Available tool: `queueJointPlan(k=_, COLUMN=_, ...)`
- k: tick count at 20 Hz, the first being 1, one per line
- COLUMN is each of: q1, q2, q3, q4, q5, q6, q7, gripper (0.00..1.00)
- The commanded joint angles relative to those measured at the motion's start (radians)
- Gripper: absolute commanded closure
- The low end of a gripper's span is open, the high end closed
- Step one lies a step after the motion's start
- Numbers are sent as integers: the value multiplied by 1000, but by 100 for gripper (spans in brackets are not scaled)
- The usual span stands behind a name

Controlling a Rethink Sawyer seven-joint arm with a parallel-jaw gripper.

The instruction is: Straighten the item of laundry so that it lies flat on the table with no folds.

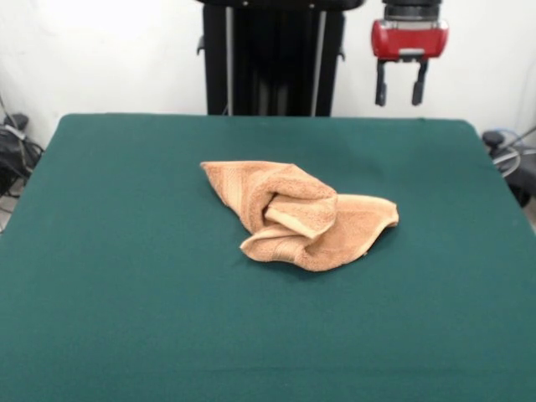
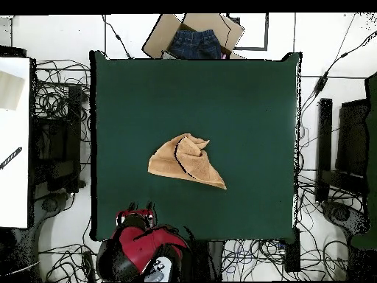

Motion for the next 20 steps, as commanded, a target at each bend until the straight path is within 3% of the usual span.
queueJointPlan(k=1, q1=-40, q2=26, q3=43, q4=-7, q5=15, q6=31, q7=115, gripper=0)
queueJointPlan(k=20, q1=-15, q2=4, q3=26, q4=-1, q5=19, q6=13, q7=115, gripper=0)
